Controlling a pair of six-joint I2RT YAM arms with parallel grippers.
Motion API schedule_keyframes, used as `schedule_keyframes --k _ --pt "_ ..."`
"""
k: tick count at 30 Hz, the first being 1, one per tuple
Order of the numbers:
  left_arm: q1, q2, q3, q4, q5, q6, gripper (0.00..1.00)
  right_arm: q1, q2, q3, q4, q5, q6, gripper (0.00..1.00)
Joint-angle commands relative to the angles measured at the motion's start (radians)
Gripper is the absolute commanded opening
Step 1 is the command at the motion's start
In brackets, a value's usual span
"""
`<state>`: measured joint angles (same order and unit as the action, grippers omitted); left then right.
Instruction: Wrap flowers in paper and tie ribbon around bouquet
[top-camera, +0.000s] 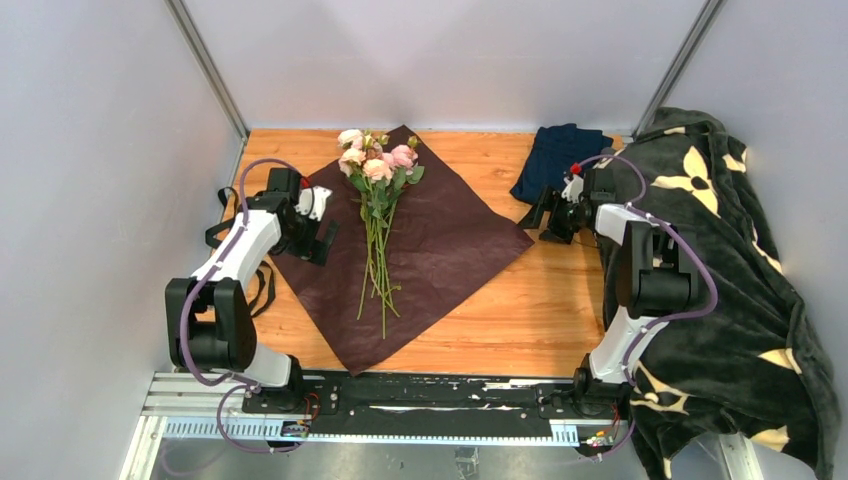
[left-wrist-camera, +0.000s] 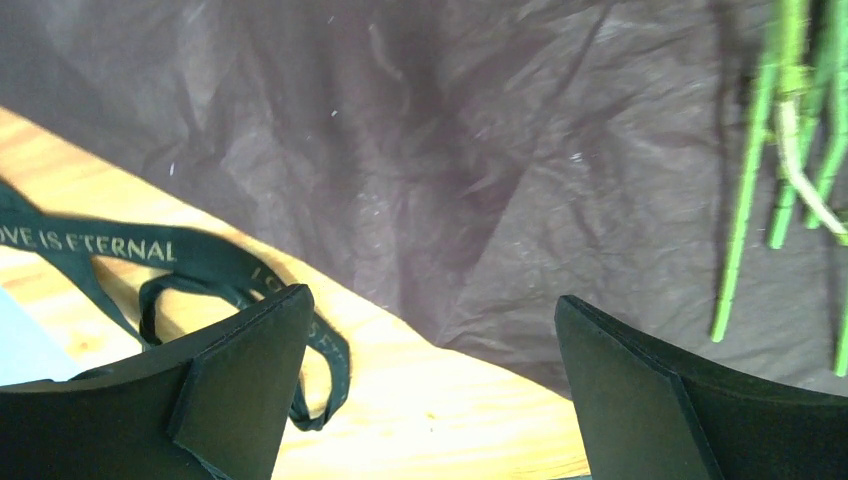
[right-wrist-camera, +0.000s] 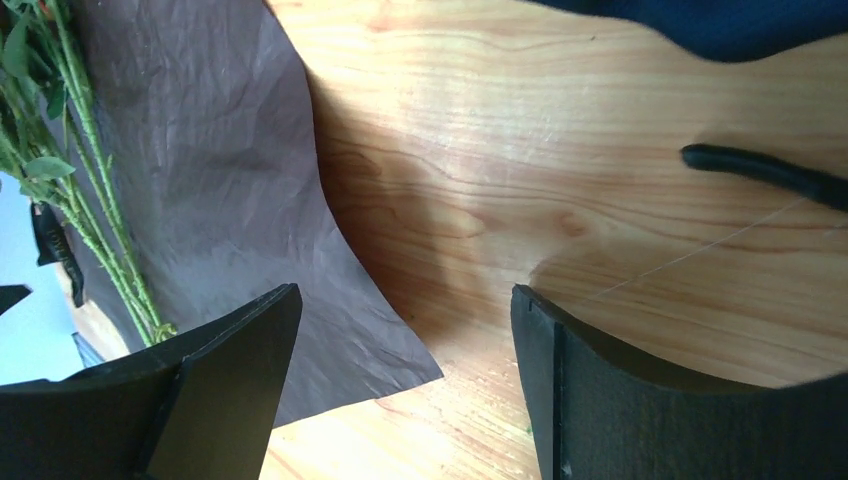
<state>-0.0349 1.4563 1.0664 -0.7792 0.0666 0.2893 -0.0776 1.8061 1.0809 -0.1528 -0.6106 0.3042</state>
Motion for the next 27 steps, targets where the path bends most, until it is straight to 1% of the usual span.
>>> schedule_keyframes --k 1,6,7,8,14,16,19,21,25,27 --pt "0.055 0.038 -0.019 0.041 -0.049 0.018 1.00 0.016 0.020 -0.057 0.109 -0.125 0.056 0.80" --pt "0.073 0.061 -0.024 0.055 -0.040 0.017 1.00 0.019 0.037 -0.082 0.162 -0.154 0.104 0.76" --pt "0.074 0.062 -0.021 0.056 -0.040 0.019 1.00 0.021 0.036 -0.091 0.189 -0.169 0.113 0.74" --pt "0.074 0.063 -0.020 0.056 -0.042 0.020 1.00 0.024 0.037 -0.092 0.202 -0.189 0.120 0.69" --pt "0.073 0.068 -0.022 0.061 -0.042 0.017 1.00 0.036 0.042 -0.102 0.220 -0.251 0.186 0.22" --pt "0.074 0.063 -0.027 0.062 -0.044 0.020 1.00 0.038 0.016 -0.116 0.229 -0.256 0.198 0.01" --pt "0.074 0.059 -0.030 0.062 -0.054 0.026 1.00 0.038 -0.039 -0.106 0.171 -0.229 0.169 0.00" --pt "0.074 0.059 -0.028 0.060 -0.057 0.027 1.00 0.037 -0.083 -0.082 0.079 -0.179 0.119 0.00" --pt "0.075 0.061 -0.017 0.054 -0.040 0.025 1.00 0.034 -0.158 -0.016 -0.123 0.024 -0.014 0.00" --pt "0.074 0.059 -0.014 0.048 -0.017 0.020 1.00 0.024 -0.185 0.008 -0.213 0.097 -0.056 0.00"
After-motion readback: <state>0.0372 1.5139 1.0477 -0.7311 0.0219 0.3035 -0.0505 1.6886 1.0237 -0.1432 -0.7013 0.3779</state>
